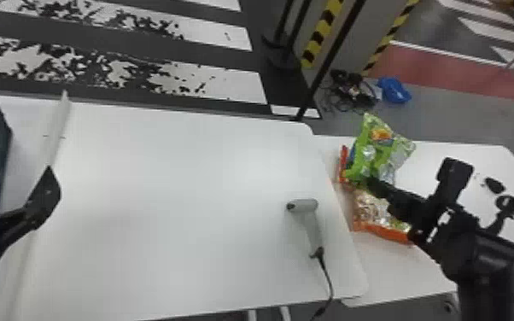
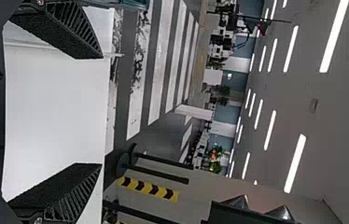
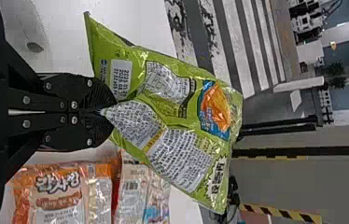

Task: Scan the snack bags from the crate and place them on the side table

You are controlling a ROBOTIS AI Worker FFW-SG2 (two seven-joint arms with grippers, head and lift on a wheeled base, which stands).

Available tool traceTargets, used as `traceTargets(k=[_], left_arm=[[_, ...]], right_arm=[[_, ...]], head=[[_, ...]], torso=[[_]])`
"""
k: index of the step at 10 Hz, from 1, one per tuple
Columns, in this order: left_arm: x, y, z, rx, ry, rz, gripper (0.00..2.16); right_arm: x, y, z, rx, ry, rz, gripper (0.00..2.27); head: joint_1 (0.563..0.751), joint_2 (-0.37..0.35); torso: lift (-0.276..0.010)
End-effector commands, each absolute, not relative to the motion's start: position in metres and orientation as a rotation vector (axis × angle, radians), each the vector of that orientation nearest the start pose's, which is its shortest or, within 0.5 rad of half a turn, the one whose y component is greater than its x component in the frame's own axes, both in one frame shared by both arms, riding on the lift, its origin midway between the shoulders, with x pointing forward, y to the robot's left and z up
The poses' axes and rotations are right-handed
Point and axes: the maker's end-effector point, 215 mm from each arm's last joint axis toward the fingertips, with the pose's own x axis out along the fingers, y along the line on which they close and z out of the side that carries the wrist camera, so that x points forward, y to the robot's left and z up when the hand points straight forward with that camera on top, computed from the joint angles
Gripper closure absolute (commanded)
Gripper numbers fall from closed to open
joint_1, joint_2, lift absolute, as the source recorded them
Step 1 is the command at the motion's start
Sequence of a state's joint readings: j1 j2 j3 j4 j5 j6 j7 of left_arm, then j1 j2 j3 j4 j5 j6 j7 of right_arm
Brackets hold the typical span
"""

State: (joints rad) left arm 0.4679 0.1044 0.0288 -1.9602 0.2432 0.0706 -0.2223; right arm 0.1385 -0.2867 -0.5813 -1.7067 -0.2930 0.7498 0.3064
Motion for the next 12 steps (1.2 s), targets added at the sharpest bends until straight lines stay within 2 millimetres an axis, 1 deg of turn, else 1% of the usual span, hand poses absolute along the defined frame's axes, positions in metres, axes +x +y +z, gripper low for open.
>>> traceTargets(k=[1, 2, 3, 4, 5, 6, 7, 8, 10, 11, 12], left_arm=[[0.446, 0.205, -0.383, -0.152, 0.136, -0.238, 0.04], [0.446, 0.204, -0.383, -0.151, 0.137, -0.239, 0.04], [0.445, 0.205, -0.382, -0.149, 0.135, -0.24, 0.04], [0.445, 0.204, -0.383, -0.149, 0.138, -0.24, 0.04], [0.444, 0.201, -0.383, -0.153, 0.14, -0.244, 0.04], [0.444, 0.2, -0.383, -0.154, 0.141, -0.247, 0.04], [0.444, 0.196, -0.383, -0.158, 0.14, -0.25, 0.04], [0.445, 0.189, -0.378, -0.169, 0.132, -0.25, 0.04], [0.443, 0.179, -0.371, -0.184, 0.121, -0.256, 0.04], [0.442, 0.177, -0.37, -0.185, 0.123, -0.253, 0.04], [0.44, 0.175, -0.376, -0.185, 0.144, -0.254, 0.04]], right_arm=[[0.449, -0.568, -0.455, 0.209, 0.557, -0.27, 2.26], [0.444, -0.589, -0.466, 0.187, 0.569, -0.333, 2.26], [0.44, -0.604, -0.478, 0.189, 0.583, -0.368, 2.08], [0.44, -0.616, -0.485, 0.176, 0.581, -0.4, 2.06], [0.44, -0.623, -0.493, 0.169, 0.589, -0.407, 1.85], [0.443, -0.626, -0.497, 0.162, 0.586, -0.412, 0.73], [0.441, -0.635, -0.501, 0.146, 0.603, -0.441, 0.0], [0.441, -0.638, -0.505, 0.145, 0.611, -0.451, 0.0], [0.442, -0.641, -0.501, 0.126, 0.595, -0.462, 0.06], [0.44, -0.643, -0.497, 0.117, 0.589, -0.465, 0.06], [0.438, -0.644, -0.492, 0.113, 0.575, -0.47, 0.06]], head=[[0.695, -0.35], [0.695, -0.35], [0.695, -0.35], [0.695, -0.35], [0.695, -0.35], [0.695, -0.35], [0.695, -0.35], [0.695, -0.35], [0.695, -0.35], [0.695, -0.35], [0.695, -0.35]], torso=[[-0.05], [-0.05], [-0.05], [-0.05], [-0.05], [-0.05], [-0.05], [-0.05], [-0.05], [-0.05], [-0.05]])
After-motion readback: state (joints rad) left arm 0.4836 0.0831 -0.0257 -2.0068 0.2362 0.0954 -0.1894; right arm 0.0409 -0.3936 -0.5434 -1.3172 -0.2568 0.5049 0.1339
